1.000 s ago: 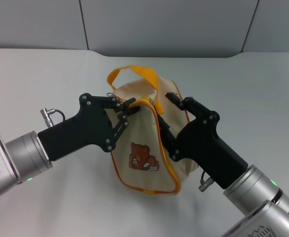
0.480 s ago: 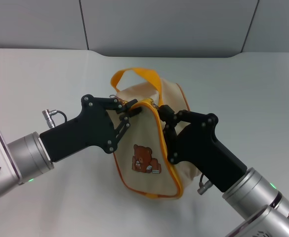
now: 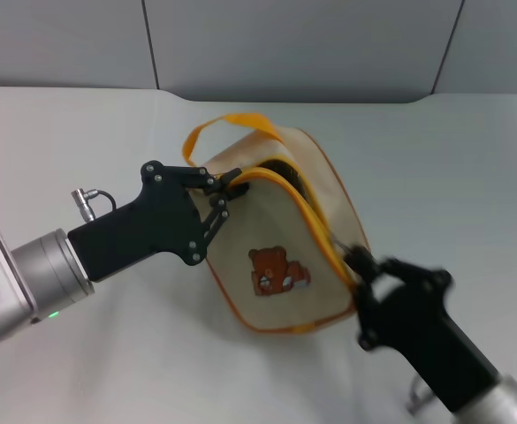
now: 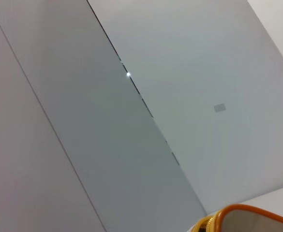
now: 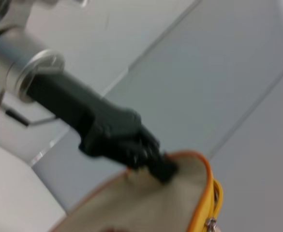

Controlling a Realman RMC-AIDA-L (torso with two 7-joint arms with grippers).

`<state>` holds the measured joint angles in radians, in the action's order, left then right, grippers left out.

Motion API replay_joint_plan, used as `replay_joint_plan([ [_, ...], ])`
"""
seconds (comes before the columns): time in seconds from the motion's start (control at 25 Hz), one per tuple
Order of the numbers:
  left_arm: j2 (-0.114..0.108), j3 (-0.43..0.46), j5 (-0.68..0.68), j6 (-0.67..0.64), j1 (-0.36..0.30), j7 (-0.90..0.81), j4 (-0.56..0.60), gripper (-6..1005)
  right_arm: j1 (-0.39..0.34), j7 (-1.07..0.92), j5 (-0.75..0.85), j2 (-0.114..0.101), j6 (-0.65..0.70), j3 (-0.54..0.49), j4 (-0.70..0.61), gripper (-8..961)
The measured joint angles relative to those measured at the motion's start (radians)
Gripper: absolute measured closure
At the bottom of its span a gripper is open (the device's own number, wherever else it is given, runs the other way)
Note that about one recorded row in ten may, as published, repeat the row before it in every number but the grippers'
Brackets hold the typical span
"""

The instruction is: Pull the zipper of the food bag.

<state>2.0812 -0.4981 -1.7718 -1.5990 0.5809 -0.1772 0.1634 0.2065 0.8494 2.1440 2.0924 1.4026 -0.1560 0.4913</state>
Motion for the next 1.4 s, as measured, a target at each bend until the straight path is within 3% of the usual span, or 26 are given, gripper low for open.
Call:
replay_joint_plan([
  [0.12, -0.001, 0.007, 0.003, 0.011, 0.001, -0.006, 0.003, 943, -0.106, -0.004, 0.0, 0.0, 0.002, 0.014, -0.047, 945],
  [0.28, -0.001, 0.009, 0.003, 0.022, 0.001, -0.006, 0.0, 931, -0.14, -0.033, -0.001, 0.0, 0.046, 0.023, -0.075, 942],
  [0.52, -0.001, 0.008, 0.006, 0.046, -0.008, -0.103, -0.011, 906, -0.143, -0.242, -0.008, -0.004, 0.21, 0.013, -0.084, 938],
  [0.68, -0.002, 0.005, 0.003, 0.077, -0.023, -0.237, -0.036, 889, -0.109, -0.419, -0.004, -0.016, 0.227, 0.018, -0.106, 935],
  [0.84, -0.003, 0.002, 0.003, 0.062, -0.057, -0.339, -0.036, 873, -0.018, -0.81, 0.033, -0.036, 0.281, 0.044, -0.242, 777],
  [0.96, -0.008, 0.002, 0.004, 0.033, -0.084, -0.41, -0.006, 861, 0.065, -1.199, 0.099, -0.033, 0.364, 0.068, -0.45, 596],
  [1.0, -0.01, -0.003, -0.004, 0.0, -0.104, -0.469, 0.041, 857, 0.126, -1.433, 0.151, -0.022, 0.421, 0.095, -0.607, 526],
  [1.2, -0.014, -0.084, -0.043, -0.096, -0.143, -0.587, 0.182, 836, 0.206, -1.646, 0.206, -0.028, 0.489, 0.203, -0.733, 302],
  [1.28, -0.023, -0.196, -0.072, -0.191, -0.164, -0.66, 0.282, 743, 0.25, -1.719, 0.209, -0.041, 0.529, 0.321, -0.772, 266],
  [1.4, -0.028, -0.258, -0.102, -0.242, -0.171, -0.712, 0.336, 604, 0.27, -1.748, 0.209, -0.045, 0.549, 0.388, -0.795, 212],
])
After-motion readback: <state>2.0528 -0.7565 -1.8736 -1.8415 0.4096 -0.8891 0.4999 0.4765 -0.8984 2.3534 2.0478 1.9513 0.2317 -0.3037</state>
